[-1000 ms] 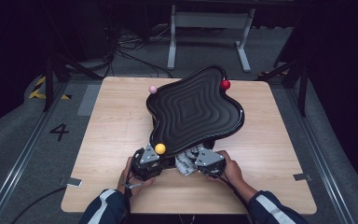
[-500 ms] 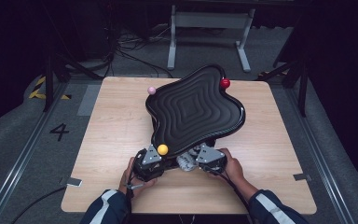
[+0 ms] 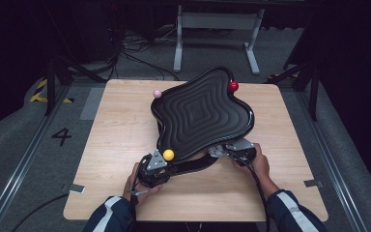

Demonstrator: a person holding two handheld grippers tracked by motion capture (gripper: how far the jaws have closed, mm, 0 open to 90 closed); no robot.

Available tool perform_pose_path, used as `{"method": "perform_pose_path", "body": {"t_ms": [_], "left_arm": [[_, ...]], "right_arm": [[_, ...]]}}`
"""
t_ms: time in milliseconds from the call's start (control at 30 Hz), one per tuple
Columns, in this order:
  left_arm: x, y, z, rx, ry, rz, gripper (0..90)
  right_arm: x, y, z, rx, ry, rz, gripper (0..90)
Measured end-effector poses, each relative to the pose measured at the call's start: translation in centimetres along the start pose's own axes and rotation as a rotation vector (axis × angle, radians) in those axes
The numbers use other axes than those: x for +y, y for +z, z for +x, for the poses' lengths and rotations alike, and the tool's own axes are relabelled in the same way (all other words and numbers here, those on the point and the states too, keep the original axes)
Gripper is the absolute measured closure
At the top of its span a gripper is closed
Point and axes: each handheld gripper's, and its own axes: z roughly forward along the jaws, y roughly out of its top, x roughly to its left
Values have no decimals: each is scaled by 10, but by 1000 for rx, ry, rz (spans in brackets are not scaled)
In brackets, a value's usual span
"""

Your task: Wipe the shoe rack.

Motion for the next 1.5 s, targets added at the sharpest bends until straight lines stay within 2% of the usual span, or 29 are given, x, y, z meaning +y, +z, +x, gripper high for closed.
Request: {"method": "perform_pose_path", "body": {"t_ms": [67,167,300,367,400,467,533,567,667,733,767,800,900,1033,1133,1267,1400,1433,1467,1500], "left_arm": [[0,0,0,1,1,2,729],[0,0,1,-8,3,-7,731],[0,0,0,-14,-11,-8,731],[0,1,-1,-22,-12,-7,731],[1,1,-2,-18,-7,-5,731],[2,3,-4,-24,-4,-8,731],[2,4,-7,-21,-7,-5,731],[3,4,-7,-22,7,-2,731],[4,6,-10,-21,-5,-7,731],[4,7,-11,-22,2,-12,731],[4,7,-11,-22,2,-12,731],[5,7,-11,-23,1,-7,731],[5,7,-11,-23,1,-7,730],[5,7,-11,-24,-1,-5,728],[5,7,-11,-22,2,-6,726],[4,6,-11,-24,12,-4,677],[1,-1,-9,-24,30,18,621],[-2,-4,-6,-36,21,12,633],[-2,-5,-6,-31,25,14,642],[-3,-7,-5,-43,23,15,655]], "right_arm": [[-8,2,-8,-11,17,10,809],[-9,1,-10,-8,15,5,809],[-4,-2,-1,20,-11,-7,811],[1,-5,6,27,-46,-14,811],[2,-6,8,46,-60,-22,811],[5,-7,15,80,-69,-27,810],[7,-7,26,94,-98,-32,810],[10,-7,30,102,-119,-32,810],[17,-8,42,139,-132,-44,810],[22,-8,51,166,-147,-54,810],[22,-8,51,166,-147,-54,810],[25,-9,59,197,-139,-67,810],[31,-10,71,232,-152,-80,809],[39,-14,92,265,-185,-103,807],[41,-15,100,269,-199,-113,807],[41,-15,98,270,-202,-108,807],[36,-15,89,240,-209,-95,806],[33,-15,81,233,-195,-81,805],[33,-14,78,224,-194,-77,805],[32,-14,76,214,-194,-69,804]]}}
